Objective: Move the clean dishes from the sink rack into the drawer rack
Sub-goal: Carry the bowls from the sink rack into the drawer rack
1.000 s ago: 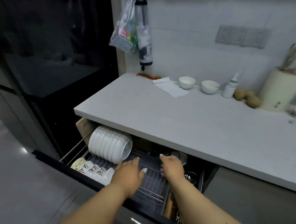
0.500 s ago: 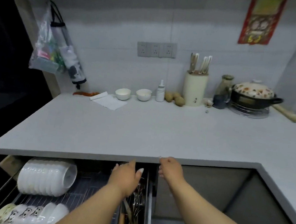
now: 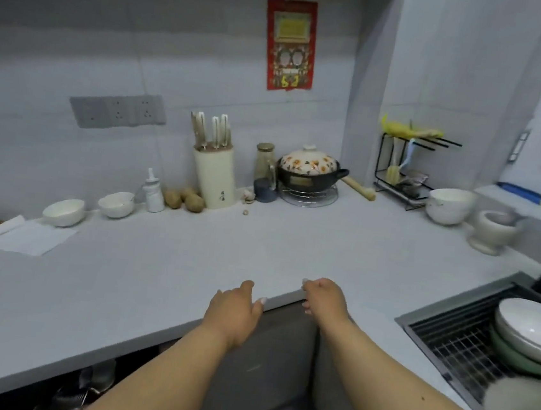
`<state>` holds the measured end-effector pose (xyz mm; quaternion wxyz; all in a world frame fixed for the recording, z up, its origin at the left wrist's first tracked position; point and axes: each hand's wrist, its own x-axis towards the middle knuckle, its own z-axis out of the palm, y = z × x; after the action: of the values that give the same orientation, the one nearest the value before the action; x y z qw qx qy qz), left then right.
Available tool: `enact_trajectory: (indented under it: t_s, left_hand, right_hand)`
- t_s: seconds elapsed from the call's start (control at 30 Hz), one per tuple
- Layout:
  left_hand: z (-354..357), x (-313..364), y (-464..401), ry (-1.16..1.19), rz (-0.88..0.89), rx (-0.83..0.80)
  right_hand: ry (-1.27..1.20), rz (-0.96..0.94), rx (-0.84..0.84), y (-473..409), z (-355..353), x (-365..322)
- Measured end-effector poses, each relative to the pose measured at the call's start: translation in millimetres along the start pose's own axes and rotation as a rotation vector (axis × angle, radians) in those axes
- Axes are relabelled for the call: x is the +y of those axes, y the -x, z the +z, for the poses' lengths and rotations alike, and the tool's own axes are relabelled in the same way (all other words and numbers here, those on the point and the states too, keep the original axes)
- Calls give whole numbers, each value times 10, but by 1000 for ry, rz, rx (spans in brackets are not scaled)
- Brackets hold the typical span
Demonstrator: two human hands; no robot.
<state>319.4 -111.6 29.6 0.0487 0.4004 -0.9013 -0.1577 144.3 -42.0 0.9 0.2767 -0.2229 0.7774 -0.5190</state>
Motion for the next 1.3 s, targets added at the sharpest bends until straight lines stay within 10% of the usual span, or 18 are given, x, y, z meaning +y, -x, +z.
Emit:
enact_trajectory:
  t_s: [0.67,1.3]
  left_hand:
    - [1110,2390,-1101,-147,515,-233]
    - [1810,2848,-1329,-559,645,-465]
  right_hand:
    - [190,311,637,-444,-3008,1065]
    - [527,423,407,-752,-3520,1617]
